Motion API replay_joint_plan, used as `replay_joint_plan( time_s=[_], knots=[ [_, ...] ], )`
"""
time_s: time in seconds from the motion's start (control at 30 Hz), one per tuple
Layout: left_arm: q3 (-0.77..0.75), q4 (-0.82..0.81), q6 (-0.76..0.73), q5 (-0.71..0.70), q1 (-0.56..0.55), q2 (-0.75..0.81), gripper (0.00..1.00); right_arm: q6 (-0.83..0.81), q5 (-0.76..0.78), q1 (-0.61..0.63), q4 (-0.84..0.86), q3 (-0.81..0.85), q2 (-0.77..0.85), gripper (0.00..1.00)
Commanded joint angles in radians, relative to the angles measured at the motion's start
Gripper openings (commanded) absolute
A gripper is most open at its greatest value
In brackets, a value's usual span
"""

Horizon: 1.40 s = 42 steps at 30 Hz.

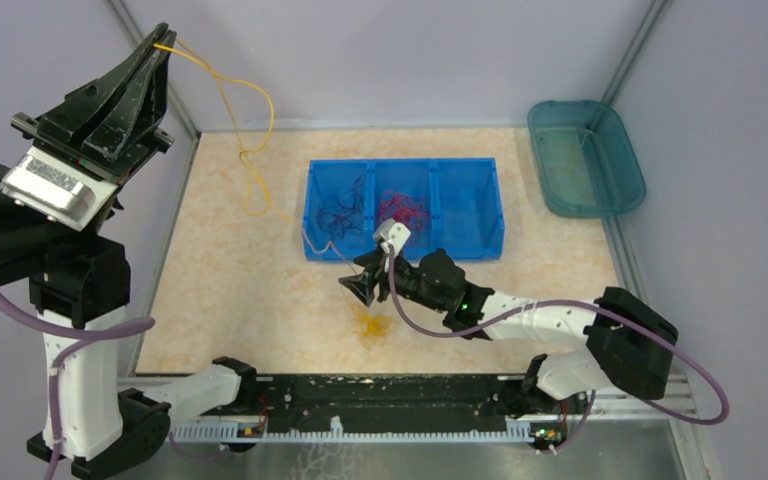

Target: Untangle the cables

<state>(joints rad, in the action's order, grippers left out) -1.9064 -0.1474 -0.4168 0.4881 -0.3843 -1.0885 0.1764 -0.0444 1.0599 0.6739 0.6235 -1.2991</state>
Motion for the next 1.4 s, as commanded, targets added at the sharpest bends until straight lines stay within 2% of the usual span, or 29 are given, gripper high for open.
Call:
replay_joint_plan(
  time_s=[0.0, 0.07, 0.2, 0.23, 0.27, 0.3, 0.33, 0.37, 0.43, 0.53, 0.63, 0.7, 0.8, 0.9, 1.1, 1.37],
  knots=[
    [0.004, 0.018, 0.023, 0.028, -0.001, 0.019, 0.00, -0.056, 0.036, 0.007, 0.045, 0.023, -0.014, 0.50],
    [0.002, 0.016, 0.028, 0.031, -0.002, 0.020, 0.00, -0.061, 0.052, 0.005, 0.050, 0.019, -0.010, 0.44],
    [-0.005, 0.015, 0.069, 0.041, -0.001, 0.022, 0.00, -0.083, 0.059, 0.005, 0.038, 0.046, -0.033, 0.47],
    [-0.005, 0.016, 0.079, 0.043, -0.002, 0.023, 0.00, -0.087, 0.058, 0.006, 0.035, 0.054, -0.043, 0.45],
    [-0.005, 0.019, 0.087, 0.047, -0.001, 0.025, 0.00, -0.092, 0.056, 0.005, 0.033, 0.063, -0.052, 0.37],
    [-0.004, 0.024, 0.094, 0.047, -0.002, 0.027, 0.00, -0.094, 0.055, 0.003, 0.032, 0.071, -0.055, 0.26],
    [-0.002, 0.036, 0.095, 0.046, -0.002, 0.031, 0.00, -0.094, 0.056, 0.003, 0.028, 0.078, -0.051, 0.09],
    [0.004, 0.051, 0.096, 0.046, -0.002, 0.036, 0.00, -0.095, 0.059, 0.001, 0.021, 0.085, -0.040, 0.00],
    [0.039, 0.094, 0.102, 0.041, -0.002, 0.058, 0.00, -0.088, 0.067, -0.008, 0.019, 0.085, 0.006, 0.00],
    [0.147, 0.210, 0.153, 0.064, -0.002, 0.110, 0.05, -0.044, 0.044, -0.041, 0.030, 0.086, 0.094, 0.00],
    [0.340, 0.325, 0.245, 0.130, -0.002, 0.184, 0.12, 0.004, -0.007, -0.064, 0.046, 0.087, 0.184, 0.00],
    [0.527, 0.378, 0.286, 0.198, -0.002, 0.236, 0.15, 0.028, -0.036, -0.066, 0.050, 0.089, 0.222, 0.00],
    [0.735, 0.379, 0.342, 0.245, -0.002, 0.313, 0.17, 0.068, -0.074, -0.067, 0.052, 0.088, 0.261, 0.00],
    [0.868, 0.332, 0.376, 0.286, -0.002, 0.354, 0.20, 0.101, -0.089, -0.067, 0.066, 0.078, 0.285, 0.00],
    [0.972, 0.316, 0.419, 0.414, -0.002, 0.318, 0.29, 0.171, -0.133, -0.067, 0.119, 0.078, 0.287, 0.00],
    [1.036, 0.309, 0.426, 0.622, -0.004, 0.287, 0.39, 0.220, -0.179, -0.067, 0.147, 0.080, 0.267, 0.00]
  ],
)
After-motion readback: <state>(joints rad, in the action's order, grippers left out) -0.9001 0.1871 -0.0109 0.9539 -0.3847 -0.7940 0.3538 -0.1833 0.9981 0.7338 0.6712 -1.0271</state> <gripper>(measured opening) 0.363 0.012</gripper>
